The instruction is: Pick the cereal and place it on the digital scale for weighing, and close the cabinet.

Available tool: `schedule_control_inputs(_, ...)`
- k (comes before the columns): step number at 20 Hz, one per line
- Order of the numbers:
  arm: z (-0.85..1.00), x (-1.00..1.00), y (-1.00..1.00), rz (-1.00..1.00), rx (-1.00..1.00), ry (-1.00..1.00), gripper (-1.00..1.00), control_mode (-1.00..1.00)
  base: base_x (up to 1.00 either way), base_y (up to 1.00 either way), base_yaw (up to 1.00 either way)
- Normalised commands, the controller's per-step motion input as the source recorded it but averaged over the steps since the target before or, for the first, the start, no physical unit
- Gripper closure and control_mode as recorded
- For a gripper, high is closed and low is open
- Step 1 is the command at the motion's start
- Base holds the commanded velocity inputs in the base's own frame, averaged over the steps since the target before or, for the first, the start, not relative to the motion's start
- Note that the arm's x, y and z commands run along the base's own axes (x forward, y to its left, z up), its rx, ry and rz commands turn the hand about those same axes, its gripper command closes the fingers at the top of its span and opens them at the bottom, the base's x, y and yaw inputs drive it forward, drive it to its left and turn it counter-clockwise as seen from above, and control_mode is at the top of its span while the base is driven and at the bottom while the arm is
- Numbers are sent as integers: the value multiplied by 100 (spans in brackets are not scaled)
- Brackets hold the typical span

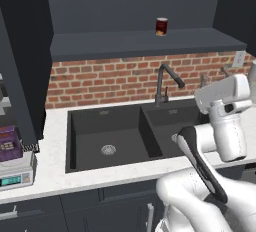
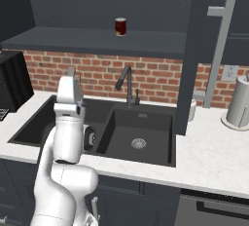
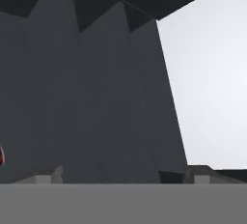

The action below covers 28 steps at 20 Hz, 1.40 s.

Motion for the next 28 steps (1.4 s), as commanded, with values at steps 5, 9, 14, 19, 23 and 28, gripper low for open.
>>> schedule_control_inputs(5, 78, -64, -79, -10, 0, 13, -100, -100, 0, 0, 0)
schedule_control_inputs(9, 93, -71, -54, -6, -3, 30, -100, -100, 0, 0, 0)
schedule_control_inputs(14, 21, -82, -26, -4, -12, 30, -100, -100, 0, 0, 0)
schedule_control_inputs(19, -32, -80, 0, -1, -5, 11, -100, -100, 0, 0, 0)
schedule_control_inputs(23, -69, -33, -30, 0, 0, 10, -100, -100, 0, 0, 0)
schedule_control_inputs(28, -27, -52, -63, -2, 0, 6, -100, -100, 0, 0, 0)
